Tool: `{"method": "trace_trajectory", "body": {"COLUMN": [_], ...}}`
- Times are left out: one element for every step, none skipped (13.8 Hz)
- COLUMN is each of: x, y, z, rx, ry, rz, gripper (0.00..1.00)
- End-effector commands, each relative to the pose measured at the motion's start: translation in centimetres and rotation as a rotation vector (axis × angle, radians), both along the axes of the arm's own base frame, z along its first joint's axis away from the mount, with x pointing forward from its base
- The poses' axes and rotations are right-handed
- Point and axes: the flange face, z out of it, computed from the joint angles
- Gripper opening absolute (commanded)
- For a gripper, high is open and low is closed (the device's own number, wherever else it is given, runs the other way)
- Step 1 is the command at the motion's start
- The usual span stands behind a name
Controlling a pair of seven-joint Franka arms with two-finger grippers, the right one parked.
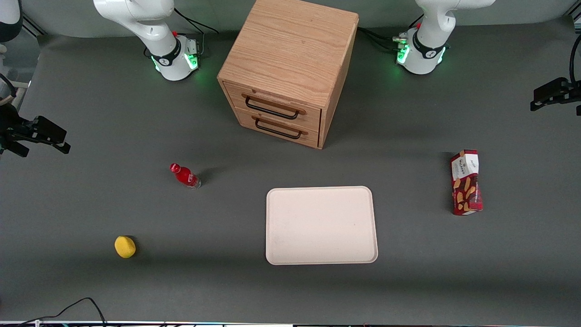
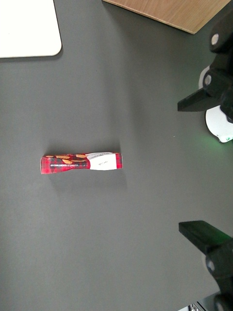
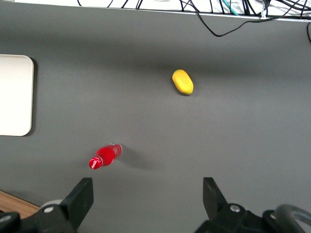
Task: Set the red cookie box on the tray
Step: 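Move the left gripper down over the red tartan shortbread box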
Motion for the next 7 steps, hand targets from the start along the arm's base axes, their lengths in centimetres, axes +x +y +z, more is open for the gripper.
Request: {"method": "trace_trajectory", "body": {"x": [-0.2,0.0,0.2,0.9,2.1,3.4,4.5], "y": [-0.2,-0.2,-0.1,0.1,0.5,0.6,0.5], "z": [0.8,0.4,0.0,-0.9,-2.8,-5.8,-9.5], "rx": [-0.007,-0.005,-0.002,-0.001,0.002,0.005,0.009], "ry": [0.006,0.02,0.013,0.019,0.028,0.037,0.048], "rz": [-0.023,-0.021,-0.019,-0.009,-0.003,-0.011,-0.016], "gripper": [1.0,1.0,1.0,1.0,1.0,1.0,1.0]}}
